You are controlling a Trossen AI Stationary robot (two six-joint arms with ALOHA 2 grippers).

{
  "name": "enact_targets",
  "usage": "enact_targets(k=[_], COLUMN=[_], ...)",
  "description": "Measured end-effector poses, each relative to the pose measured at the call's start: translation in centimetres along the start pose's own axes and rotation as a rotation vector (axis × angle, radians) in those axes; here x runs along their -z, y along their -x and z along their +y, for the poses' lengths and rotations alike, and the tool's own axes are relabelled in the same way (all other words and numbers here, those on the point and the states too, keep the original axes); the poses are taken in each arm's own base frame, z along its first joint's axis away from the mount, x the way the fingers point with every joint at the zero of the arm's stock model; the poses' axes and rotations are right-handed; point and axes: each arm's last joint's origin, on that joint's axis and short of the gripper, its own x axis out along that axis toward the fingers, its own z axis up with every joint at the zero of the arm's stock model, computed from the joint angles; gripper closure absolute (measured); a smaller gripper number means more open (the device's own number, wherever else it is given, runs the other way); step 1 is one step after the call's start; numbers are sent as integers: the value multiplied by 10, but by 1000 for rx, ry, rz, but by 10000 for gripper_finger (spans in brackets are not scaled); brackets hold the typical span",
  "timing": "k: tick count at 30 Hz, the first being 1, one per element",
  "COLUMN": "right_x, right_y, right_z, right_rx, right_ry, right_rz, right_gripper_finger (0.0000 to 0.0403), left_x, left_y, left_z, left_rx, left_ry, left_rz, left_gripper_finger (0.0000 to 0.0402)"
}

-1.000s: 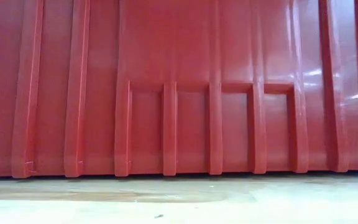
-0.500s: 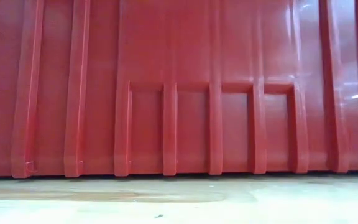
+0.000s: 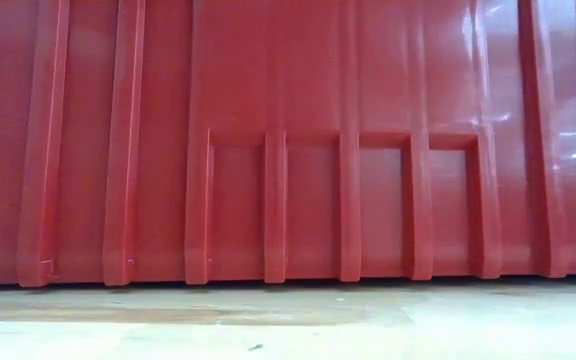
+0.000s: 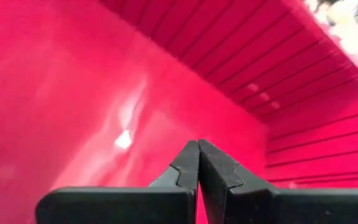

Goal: Sort Items/Unsort Items

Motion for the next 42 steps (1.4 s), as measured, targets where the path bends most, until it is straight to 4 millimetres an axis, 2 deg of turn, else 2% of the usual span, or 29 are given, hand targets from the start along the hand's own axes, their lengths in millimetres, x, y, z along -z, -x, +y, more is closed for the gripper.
enact_targets(k=[4, 9, 14, 18, 23, 28, 32, 42], right_x=[-2, -2, -1, -8, -23, -35, -44, -48], right_y=[-3, -11, -24, -39, -47, -45, -41, -38], right_z=[1, 9, 16, 26, 49, 68, 82, 90], right_rx=[38, -6, 89, 176, 2, -179, -306, -391], right_ry=[-23, 77, 157, 145, 142, 128, 146, 157], right_rz=[-4, 130, 214, 176, 13, -133, -243, -292], right_gripper_finger=[402, 403, 403, 403, 403, 403, 403, 403], left_x=[4, 6, 8, 17, 28, 24, 21, 17], left_y=[1, 0, 3, 5, 13, 32, 52, 91], left_z=[4, 3, 2, 11, 18, 12, 13, 9], left_rx=[-32, -32, -24, -122, -191, -171, -240, -233], left_ry=[10, 7, -52, -48, -18, -63, -104, -164], left_rz=[46, 65, 86, 176, 292, 222, 149, -1], left_gripper_finger=[401, 401, 401, 401, 401, 401, 401, 401])
